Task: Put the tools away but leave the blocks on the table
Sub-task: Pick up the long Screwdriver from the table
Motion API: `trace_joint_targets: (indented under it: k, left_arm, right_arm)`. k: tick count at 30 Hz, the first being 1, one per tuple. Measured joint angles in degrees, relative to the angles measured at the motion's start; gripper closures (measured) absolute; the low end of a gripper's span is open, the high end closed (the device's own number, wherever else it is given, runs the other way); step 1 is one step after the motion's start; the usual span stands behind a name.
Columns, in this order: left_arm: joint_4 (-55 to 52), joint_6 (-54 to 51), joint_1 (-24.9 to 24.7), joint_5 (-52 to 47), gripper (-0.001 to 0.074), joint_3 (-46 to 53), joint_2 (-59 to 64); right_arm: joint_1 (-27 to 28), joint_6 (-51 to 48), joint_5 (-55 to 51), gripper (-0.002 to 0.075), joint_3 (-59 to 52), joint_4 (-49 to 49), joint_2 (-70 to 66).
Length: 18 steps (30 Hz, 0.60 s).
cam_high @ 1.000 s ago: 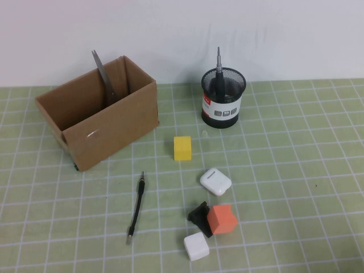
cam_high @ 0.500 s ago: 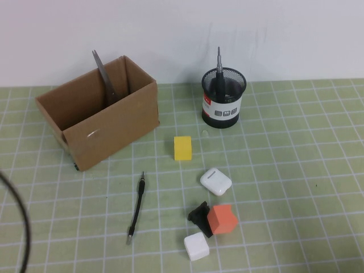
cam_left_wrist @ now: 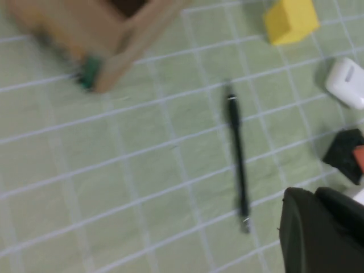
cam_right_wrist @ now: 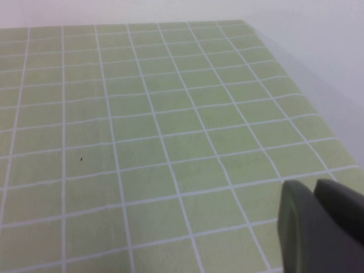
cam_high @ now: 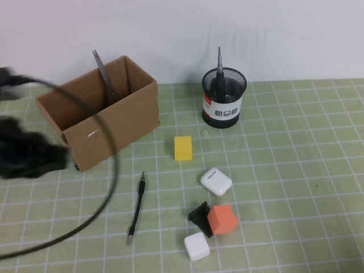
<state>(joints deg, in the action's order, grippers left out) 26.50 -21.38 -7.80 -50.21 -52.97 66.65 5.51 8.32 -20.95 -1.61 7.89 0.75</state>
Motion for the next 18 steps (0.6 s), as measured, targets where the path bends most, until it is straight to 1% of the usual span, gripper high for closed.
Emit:
trace_joint_targets:
  k: [3,7,10,14,17,18]
  left_arm:
    - [-2.7,3.7,-5.82,2.06,0.0739,-2.84,5.46]
    - [-11.58,13.47,-14.14,3.05,0.0739,-7.09,12.99]
    - [-18.43,20.61,-18.55,2.93,0.0739,-10.1,18.63]
    - [-23.61,25.88,-22.27,0.85,0.0727,-14.61,24.85]
    - [-24.86,27.08,-23.51,-1.59,0.0671,-17.97,29.98]
    - [-25.01,27.67,-23.76,-2.34,0.0638,-19.05,31.59]
  right_arm:
    - [0.0,0.0,0.0,0.0733,0.0,0.0,0.0]
    - [0.0,0.0,0.0,0.0734,0.0,0.0,0.0]
    - [0.0,0.0,0.0,0.0733,0.0,0.0,0.0]
    - [0.0,0.0,0.0,0.0733,0.0,0.0,0.0]
    - [0.0,0.0,0.0,0.0734,0.0,0.0,0.0]
    - [0.0,0.0,0.0,0.0734,0.0,0.0,0.0]
